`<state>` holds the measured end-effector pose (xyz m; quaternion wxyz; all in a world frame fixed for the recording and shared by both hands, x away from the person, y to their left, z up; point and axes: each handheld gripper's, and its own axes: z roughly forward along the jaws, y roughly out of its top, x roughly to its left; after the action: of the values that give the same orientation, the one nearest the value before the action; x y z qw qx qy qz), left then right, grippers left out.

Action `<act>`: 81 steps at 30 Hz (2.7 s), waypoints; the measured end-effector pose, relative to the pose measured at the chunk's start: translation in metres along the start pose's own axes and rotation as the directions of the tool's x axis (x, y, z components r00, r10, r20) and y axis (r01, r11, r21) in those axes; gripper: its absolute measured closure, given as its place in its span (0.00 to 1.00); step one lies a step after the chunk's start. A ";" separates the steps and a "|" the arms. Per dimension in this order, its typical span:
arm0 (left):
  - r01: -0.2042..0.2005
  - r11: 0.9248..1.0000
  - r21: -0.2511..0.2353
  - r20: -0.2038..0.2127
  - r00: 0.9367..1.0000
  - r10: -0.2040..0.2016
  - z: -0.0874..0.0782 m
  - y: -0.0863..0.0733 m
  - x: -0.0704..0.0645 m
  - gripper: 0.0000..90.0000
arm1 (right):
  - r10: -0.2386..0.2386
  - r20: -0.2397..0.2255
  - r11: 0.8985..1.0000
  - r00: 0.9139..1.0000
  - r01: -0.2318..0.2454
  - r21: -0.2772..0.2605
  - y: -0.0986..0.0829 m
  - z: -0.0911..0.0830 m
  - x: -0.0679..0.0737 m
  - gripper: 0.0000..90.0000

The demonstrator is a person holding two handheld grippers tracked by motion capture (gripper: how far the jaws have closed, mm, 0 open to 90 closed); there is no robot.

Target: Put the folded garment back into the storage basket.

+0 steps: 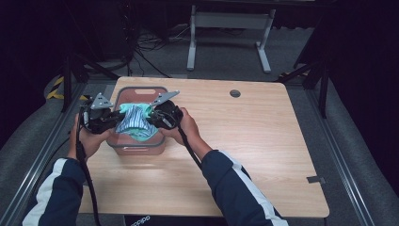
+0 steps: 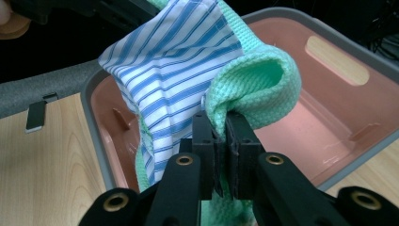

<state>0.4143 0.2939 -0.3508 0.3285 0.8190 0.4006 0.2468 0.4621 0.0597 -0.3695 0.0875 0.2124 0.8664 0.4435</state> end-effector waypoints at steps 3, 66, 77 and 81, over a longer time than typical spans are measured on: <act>0.002 1.000 0.015 -0.006 1.000 -0.002 0.002 -0.004 0.000 0.91 | 0.001 -0.007 1.000 1.000 -0.001 0.012 -0.002 0.006 0.000 0.92; -0.035 0.995 -0.089 0.030 0.999 0.038 -0.020 0.000 -0.075 0.38 | -0.074 0.180 0.995 0.981 0.060 0.080 -0.037 -0.078 -0.011 0.51; -0.077 0.992 -0.097 0.105 0.991 0.087 -0.015 0.000 -0.094 0.32 | -0.104 0.222 0.988 0.969 0.076 0.132 -0.056 -0.107 -0.015 0.48; -0.099 0.991 -0.094 0.119 0.987 0.110 -0.011 0.000 -0.100 0.32 | -0.105 0.232 0.987 0.967 0.073 0.145 -0.064 -0.115 -0.018 0.48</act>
<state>0.3513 0.2156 -0.3577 0.3750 0.8374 0.3246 0.2295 0.4201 -0.0652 -0.3539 0.1962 0.2304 0.8864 0.3504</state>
